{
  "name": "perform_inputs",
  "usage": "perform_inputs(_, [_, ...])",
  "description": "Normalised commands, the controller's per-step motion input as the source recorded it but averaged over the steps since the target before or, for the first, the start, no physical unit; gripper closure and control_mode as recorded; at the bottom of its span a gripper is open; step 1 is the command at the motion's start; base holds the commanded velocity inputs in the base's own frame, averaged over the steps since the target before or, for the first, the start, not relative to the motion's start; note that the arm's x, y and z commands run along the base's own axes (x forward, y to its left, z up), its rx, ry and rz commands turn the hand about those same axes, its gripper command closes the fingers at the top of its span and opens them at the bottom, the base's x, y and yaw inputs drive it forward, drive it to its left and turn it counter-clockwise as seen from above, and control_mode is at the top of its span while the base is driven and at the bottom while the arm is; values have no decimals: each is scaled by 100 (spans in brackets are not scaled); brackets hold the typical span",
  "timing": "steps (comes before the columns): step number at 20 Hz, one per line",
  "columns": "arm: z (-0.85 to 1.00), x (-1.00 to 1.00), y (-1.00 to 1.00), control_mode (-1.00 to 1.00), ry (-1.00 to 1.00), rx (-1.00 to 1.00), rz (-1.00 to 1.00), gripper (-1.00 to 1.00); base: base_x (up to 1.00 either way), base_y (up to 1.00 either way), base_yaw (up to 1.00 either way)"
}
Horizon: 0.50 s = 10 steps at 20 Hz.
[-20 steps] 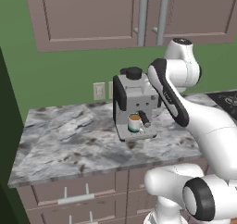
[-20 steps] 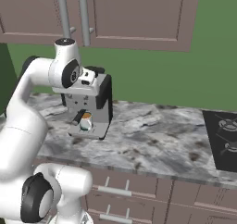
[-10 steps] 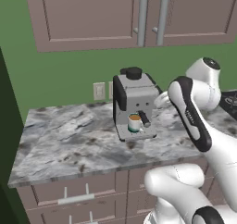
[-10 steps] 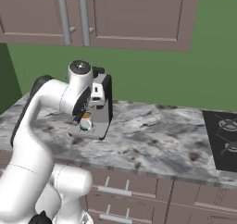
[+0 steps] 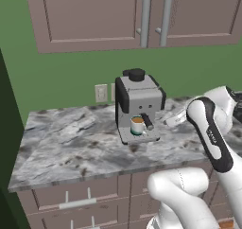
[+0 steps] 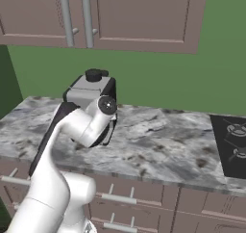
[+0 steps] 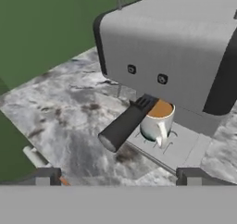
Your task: Pick up the brewed coffee from the coffee machine and place it next to the breakfast plate on the dining counter.
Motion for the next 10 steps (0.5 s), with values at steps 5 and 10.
perform_inputs(5, [-36,3,-1,-100,-19,8,24,-100,0,0,0])
perform_inputs(10, [-41,19,0,-100,-18,7,18,-100,0,0,0])
